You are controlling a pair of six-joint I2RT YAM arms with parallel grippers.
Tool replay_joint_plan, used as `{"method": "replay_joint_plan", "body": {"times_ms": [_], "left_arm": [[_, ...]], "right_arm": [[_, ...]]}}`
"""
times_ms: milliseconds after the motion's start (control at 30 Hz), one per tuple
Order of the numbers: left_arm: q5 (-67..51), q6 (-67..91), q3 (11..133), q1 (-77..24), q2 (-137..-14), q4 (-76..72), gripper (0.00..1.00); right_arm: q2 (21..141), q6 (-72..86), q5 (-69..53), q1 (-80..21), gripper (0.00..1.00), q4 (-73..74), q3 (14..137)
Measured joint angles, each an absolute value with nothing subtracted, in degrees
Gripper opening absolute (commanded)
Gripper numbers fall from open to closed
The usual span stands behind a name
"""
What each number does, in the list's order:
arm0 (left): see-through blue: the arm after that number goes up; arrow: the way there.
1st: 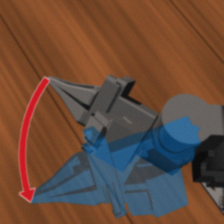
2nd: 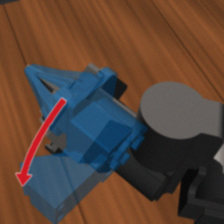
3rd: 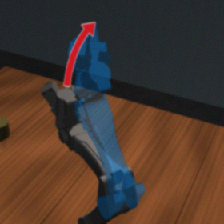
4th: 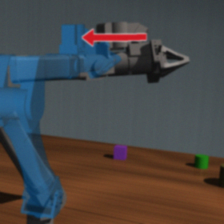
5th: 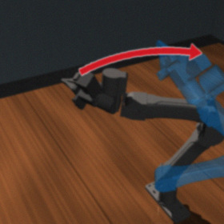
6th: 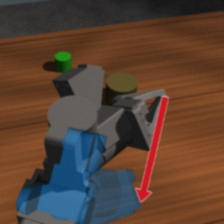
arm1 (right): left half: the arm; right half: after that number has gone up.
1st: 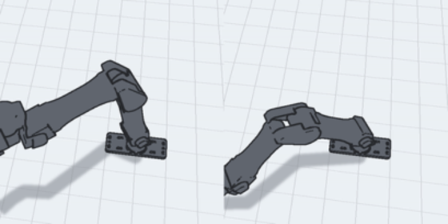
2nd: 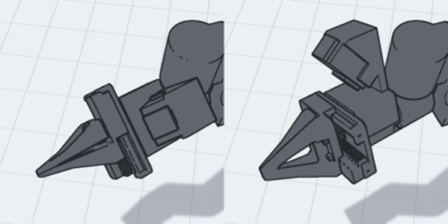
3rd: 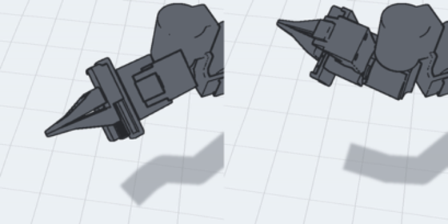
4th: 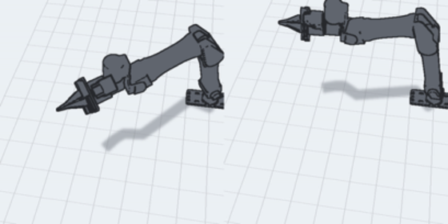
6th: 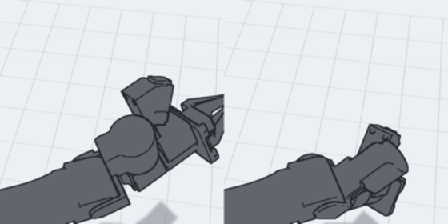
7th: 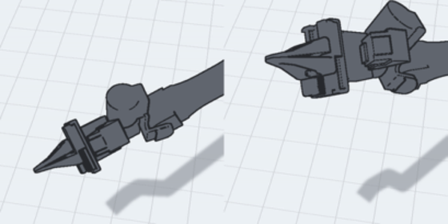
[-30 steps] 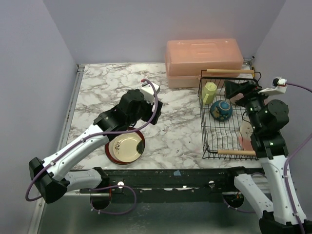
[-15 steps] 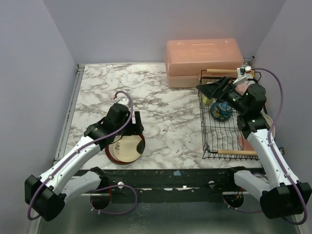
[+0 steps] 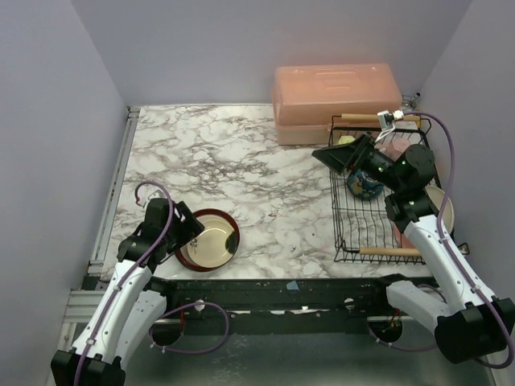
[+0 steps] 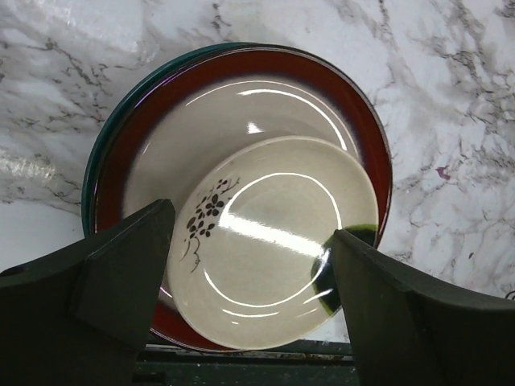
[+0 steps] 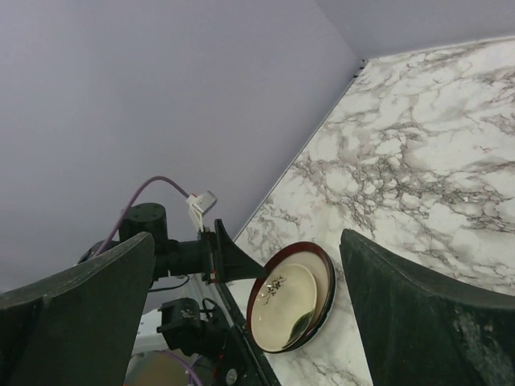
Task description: Load the mixed dishes into the dish rack
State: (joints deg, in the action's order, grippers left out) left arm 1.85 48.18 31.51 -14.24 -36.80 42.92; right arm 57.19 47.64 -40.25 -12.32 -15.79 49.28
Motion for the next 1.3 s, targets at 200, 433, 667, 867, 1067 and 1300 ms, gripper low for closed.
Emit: {"method": "replay_joint_plan", "body": {"times_ms": [200, 433, 667, 867, 1067, 1300], "left_arm": [[3.7, 53.1, 28.8, -13.6, -36.2, 44.4, 0.86], [4.7, 57.0, 24.2, -13.6, -34.0, 43.7, 0.77], [4.7, 59.5, 20.9, -13.6, -33.0, 39.6, 0.62], [4.7, 60.4, 20.1, -13.6, -33.6, 38.0, 0.44], [4.7, 60.9, 19.9, -13.6, -35.0, 37.2, 0.28], [4.7, 60.6, 19.5, -13.6, -34.5, 37.0, 0.1]], "right_arm": [[54.7, 48.4, -40.8, -12.3, 0.99, -17.0, 48.3], [54.7, 48.2, -40.8, -12.4, 1.0, -17.0, 48.3], [56.3, 48.5, -41.1, -12.6, 1.0, -17.1, 48.3], [56.9, 48.5, -41.1, -13.2, 1.0, -17.1, 48.3], [57.6, 48.5, -41.0, -13.9, 1.0, -17.2, 48.2], [58.0, 48.5, -41.0, -14.7, 1.0, -17.2, 47.7]]}}
